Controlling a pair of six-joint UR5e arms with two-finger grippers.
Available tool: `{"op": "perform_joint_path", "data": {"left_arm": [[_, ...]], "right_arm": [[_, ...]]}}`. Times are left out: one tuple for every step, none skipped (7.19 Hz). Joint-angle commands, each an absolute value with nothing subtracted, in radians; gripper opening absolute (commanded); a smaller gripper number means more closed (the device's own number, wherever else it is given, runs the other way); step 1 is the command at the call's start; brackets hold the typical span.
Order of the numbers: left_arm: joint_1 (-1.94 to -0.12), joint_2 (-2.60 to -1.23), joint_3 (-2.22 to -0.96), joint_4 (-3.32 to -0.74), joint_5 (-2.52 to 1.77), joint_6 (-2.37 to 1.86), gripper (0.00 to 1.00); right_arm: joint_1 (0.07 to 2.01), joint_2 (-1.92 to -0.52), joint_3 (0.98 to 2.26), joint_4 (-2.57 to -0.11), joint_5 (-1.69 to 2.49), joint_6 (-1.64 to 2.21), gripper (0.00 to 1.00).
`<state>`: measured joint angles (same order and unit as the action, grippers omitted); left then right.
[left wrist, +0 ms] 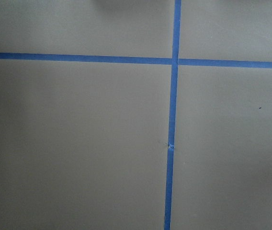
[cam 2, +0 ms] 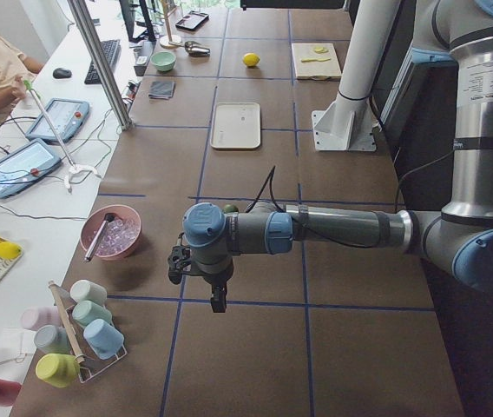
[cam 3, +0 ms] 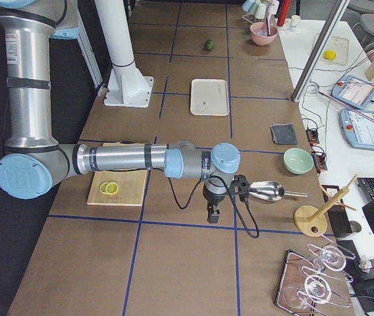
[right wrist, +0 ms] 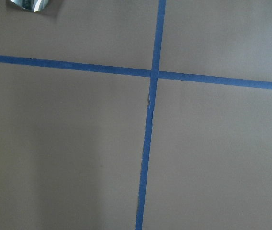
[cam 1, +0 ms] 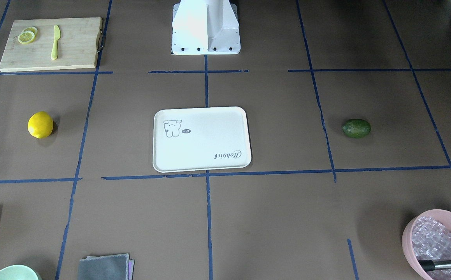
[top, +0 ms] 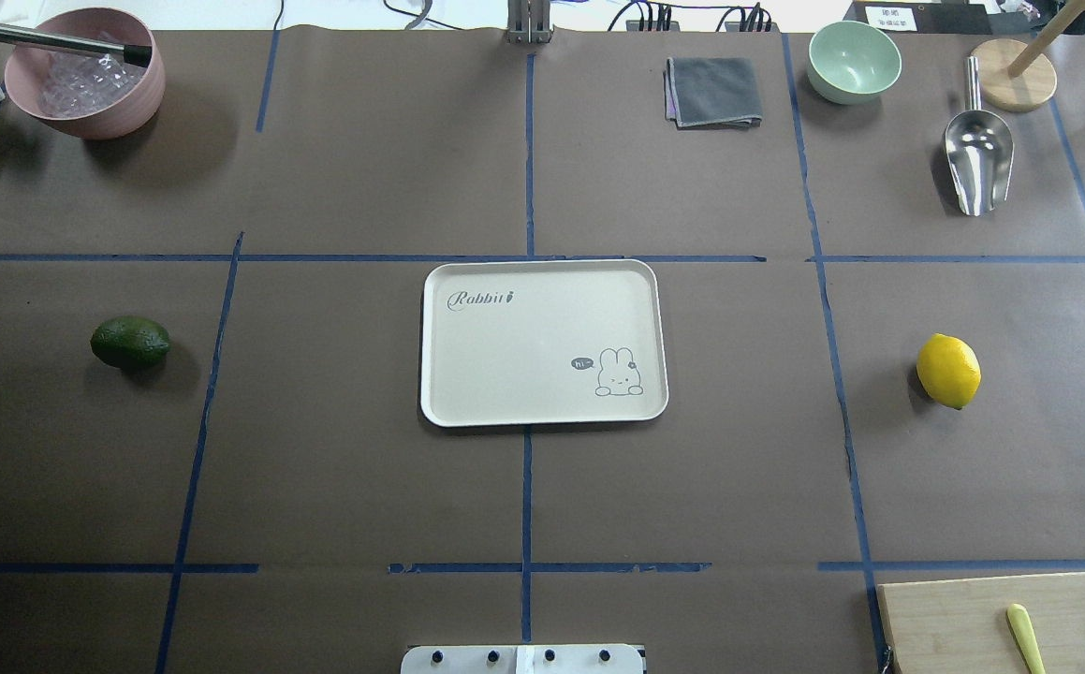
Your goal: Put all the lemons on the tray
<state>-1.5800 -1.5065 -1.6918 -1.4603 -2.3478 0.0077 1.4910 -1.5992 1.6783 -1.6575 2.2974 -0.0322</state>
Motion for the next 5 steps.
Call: {"op": "perform_joint_path", "data": {"left_arm": [[-1.580,-1.503,-1.692,-1.471,-2.347,0.015,1.00],[-1.578,-1.503,-1.687,-1.462,-2.349,0.017,1.00],[-1.578,-1.503,-1.690,-1.462,-2.349,0.017,1.00],[-1.578,-1.503,-1.690,-1.460,-2.349,0.017,1.00],[-1.578,-1.505,-1.698,-1.459,-2.349,0.017,1.00]], "right_arm": [[1.491,-1.600,1.678,-1.658,2.307,-0.032,1.00],[1.491,-1.600,1.675,-1.658,2.313,-0.032,1.00],[1.491,-1.600,1.675,-1.658,2.331,-0.032,1.00],[1.491,-1.600,1.677,-1.658,2.335,-0.032,1.00],[1.491,-1.600,1.677,-1.658,2.335,-0.032,1.00]]}}
